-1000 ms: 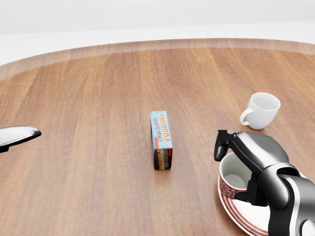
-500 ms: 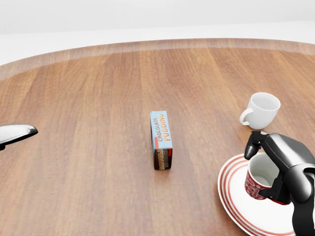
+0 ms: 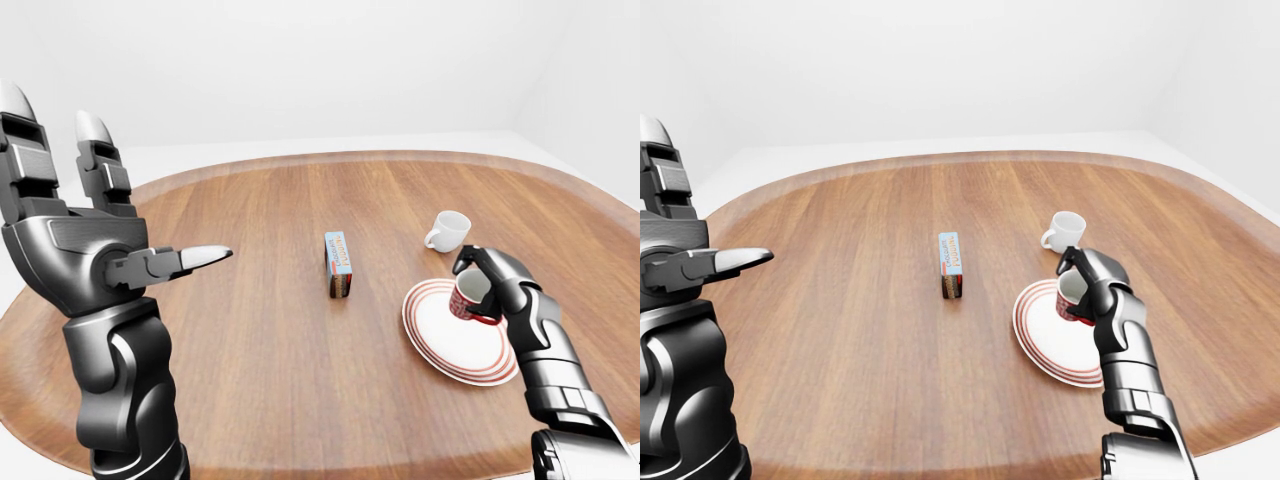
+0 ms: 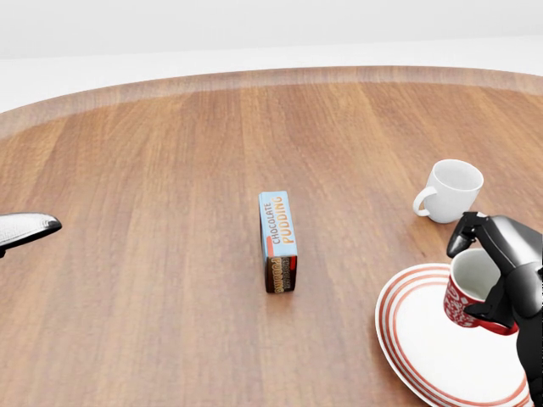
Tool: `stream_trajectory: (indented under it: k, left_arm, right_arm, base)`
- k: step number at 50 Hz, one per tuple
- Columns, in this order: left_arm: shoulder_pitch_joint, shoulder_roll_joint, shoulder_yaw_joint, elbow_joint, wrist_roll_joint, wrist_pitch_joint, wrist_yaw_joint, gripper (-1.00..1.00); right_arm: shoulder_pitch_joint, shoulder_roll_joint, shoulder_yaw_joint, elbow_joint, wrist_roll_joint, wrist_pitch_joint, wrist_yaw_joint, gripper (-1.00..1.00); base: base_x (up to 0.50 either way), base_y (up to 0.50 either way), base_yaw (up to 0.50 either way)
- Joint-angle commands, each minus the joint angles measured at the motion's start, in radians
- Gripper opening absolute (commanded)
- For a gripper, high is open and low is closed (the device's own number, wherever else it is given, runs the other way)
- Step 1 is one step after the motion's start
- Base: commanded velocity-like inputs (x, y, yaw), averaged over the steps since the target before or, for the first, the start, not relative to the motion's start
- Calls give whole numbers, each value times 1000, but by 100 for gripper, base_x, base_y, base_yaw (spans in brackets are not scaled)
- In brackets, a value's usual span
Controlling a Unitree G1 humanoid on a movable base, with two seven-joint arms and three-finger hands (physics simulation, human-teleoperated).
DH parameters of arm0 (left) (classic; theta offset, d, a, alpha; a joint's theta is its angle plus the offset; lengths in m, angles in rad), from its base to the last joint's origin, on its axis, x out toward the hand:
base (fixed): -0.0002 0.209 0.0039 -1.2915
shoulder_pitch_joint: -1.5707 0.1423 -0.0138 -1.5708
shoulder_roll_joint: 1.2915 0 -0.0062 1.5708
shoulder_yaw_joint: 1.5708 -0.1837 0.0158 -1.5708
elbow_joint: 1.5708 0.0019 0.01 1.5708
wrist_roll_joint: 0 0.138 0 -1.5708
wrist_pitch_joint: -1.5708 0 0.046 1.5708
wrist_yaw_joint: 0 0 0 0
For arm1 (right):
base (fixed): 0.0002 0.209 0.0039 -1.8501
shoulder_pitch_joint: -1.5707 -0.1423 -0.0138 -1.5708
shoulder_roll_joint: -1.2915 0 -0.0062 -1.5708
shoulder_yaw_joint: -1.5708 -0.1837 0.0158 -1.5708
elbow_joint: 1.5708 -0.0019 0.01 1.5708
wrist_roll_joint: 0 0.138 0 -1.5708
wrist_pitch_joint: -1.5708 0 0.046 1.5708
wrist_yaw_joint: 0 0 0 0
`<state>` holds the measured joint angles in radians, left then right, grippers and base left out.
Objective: Pick up the red mug and put it on the plate
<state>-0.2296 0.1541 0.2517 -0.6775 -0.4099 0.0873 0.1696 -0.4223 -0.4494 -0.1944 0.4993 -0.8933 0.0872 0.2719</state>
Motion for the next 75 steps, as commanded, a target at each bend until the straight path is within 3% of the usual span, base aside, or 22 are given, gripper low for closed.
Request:
stream_trajectory:
  k: [1, 20, 23, 30, 36, 52, 70, 71, 72, 73, 75]
  left_arm:
    - [0, -1, -1, -5, -2, 0, 2, 100]
    - [7, 0, 3, -4, -2, 0, -2, 100]
    - [2, 2, 4, -4, -3, 0, 0, 100]
    - [4, 0, 3, -4, -2, 0, -1, 100]
    - [8, 0, 5, -5, -2, 0, -3, 100]
    - [8, -2, 2, -8, -2, 0, -2, 100]
    - [6, -2, 0, 0, 2, 0, -5, 100]
    - [6, -2, 1, 0, 1, 0, -5, 100]
    - [6, -2, 1, 1, 1, 0, -5, 100]
    - [8, -3, 1, 4, 3, 0, -6, 100]
    - [8, -2, 0, 8, 5, 0, -7, 100]
  right_arm:
    - [-58, -19, 37, 207, 100, 0, -129, -100]
    - [-102, -19, 99, 511, 119, -114, -329, -100]
    - [-106, -16, 115, 540, 105, -107, -393, -100]
    - [-106, -4, 121, 563, 117, -100, -437, -100]
    - [-103, -2, 113, 553, 140, -63, -475, -100]
    - [-112, 28, 125, 641, 208, -103, -569, -100]
    - [-113, 21, 129, 626, 212, -90, -565, -100]
    - [-112, 20, 129, 624, 212, -90, -564, -40]
    - [-111, 20, 129, 622, 212, -88, -560, -6]
    - [-110, 19, 129, 620, 212, -88, -559, 100]
    - [-101, 18, 122, 602, 220, -86, -552, 100]
  base:
    - [0, 0, 0]
    - [0, 0, 0]
    - [0, 0, 0]
    - [0, 0, 0]
    - [0, 0, 0]
    - [0, 0, 0]
    - [0, 0, 0]
    - [0, 0, 0]
    - [0, 0, 0]
    - [0, 0, 0]
    - [0, 0, 0]
